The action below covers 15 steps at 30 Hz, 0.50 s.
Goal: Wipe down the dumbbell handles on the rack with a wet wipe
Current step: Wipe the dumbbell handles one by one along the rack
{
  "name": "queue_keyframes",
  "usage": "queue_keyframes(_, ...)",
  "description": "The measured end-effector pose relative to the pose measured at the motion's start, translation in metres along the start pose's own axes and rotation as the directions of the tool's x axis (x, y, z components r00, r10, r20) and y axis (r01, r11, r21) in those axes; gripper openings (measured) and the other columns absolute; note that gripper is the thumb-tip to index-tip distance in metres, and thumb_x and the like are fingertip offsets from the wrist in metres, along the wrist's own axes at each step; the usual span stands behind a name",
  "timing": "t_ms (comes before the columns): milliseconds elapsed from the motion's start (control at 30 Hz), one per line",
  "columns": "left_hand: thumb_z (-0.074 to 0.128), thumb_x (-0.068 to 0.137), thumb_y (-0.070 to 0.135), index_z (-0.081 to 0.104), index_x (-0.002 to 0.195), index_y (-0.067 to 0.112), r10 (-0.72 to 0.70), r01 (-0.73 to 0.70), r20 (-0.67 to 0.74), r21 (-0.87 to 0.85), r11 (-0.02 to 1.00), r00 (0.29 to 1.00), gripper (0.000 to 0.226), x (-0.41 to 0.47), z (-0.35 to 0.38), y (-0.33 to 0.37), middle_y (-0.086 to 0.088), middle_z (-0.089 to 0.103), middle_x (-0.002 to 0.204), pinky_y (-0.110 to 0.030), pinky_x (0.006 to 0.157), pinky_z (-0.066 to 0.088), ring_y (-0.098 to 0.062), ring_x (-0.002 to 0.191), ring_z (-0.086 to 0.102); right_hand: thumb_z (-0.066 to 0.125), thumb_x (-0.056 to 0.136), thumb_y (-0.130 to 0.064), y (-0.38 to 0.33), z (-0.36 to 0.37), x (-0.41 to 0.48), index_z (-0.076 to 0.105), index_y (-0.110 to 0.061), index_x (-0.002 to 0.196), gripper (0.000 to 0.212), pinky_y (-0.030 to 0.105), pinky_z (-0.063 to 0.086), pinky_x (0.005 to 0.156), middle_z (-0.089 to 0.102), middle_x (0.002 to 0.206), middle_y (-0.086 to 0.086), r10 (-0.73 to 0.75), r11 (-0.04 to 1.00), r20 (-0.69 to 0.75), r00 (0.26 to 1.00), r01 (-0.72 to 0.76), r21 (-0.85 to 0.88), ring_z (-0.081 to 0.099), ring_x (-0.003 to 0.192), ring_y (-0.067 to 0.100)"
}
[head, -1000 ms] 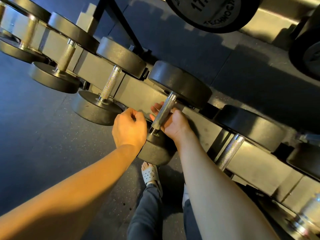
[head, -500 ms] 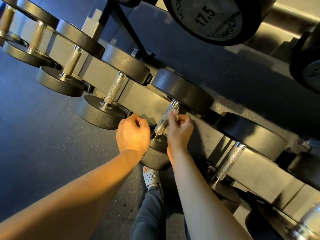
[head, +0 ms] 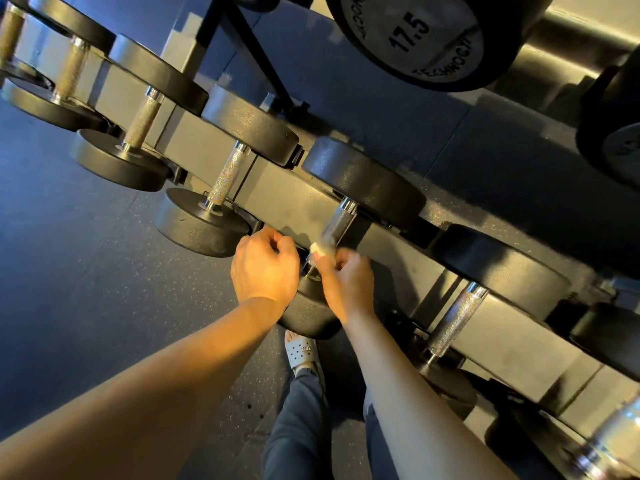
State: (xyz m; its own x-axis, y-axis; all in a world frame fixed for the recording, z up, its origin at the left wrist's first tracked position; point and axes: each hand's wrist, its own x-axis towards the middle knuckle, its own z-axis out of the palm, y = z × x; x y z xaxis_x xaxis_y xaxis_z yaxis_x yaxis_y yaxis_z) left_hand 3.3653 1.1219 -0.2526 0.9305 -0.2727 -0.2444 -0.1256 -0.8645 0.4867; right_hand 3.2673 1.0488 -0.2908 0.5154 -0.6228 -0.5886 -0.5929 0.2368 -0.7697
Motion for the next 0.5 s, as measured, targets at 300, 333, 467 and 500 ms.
queue_keyframes(300,0.047,0.091,0.027,0.05,0.063,0.02,0.007,-0.007,0.003,0.016,1.0,1.0,0.029,0.0,0.0,-0.002,-0.006,0.054,0.067,-0.033,0.063,0.035,-0.02,0.068,0.05,0.058,0.1,-0.04,-0.011,-0.017,0.031,0.071,-0.005,0.112,0.039,0.039,0.059,0.082,0.071,0.106,0.014,0.048,0.997,-0.242,0.969,-0.032,0.07,0.07,0.095,0.024)
queue_keyframes(333,0.047,0.091,0.026,0.05,0.062,0.02,0.004,-0.004,0.001,0.019,1.0,1.0,0.029,0.0,0.0,-0.001,-0.006,0.054,0.067,-0.033,0.063,0.034,-0.02,0.068,0.05,0.057,0.101,-0.039,-0.013,-0.012,0.029,0.071,-0.004,0.109,0.038,0.04,0.059,0.08,0.071,0.103,0.015,0.052,0.998,-0.222,0.974,-0.044,0.042,0.07,0.093,0.026)
queue_keyframes(467,0.048,0.09,0.025,0.049,0.061,0.019,0.007,-0.007,-0.007,0.019,1.0,1.0,0.03,0.0,0.0,-0.001,-0.005,0.053,0.064,-0.034,0.063,0.035,-0.023,0.069,0.049,0.056,0.102,-0.032,-0.01,-0.003,0.012,0.071,-0.01,0.091,0.029,0.031,0.055,0.065,0.069,0.084,0.005,-0.023,0.997,-0.066,0.998,0.018,-0.074,0.067,0.075,0.013)
queue_keyframes(500,0.047,0.09,0.026,0.048,0.06,0.019,0.012,-0.012,-0.009,0.017,1.0,1.0,0.031,0.0,0.0,-0.002,-0.005,0.051,0.063,-0.035,0.063,0.035,-0.023,0.068,0.049,0.056,0.102,-0.029,-0.011,-0.001,0.008,0.071,-0.01,0.092,0.026,0.026,0.05,0.063,0.069,0.083,0.002,-0.043,0.991,-0.019,0.999,0.04,-0.13,0.065,0.075,0.01)
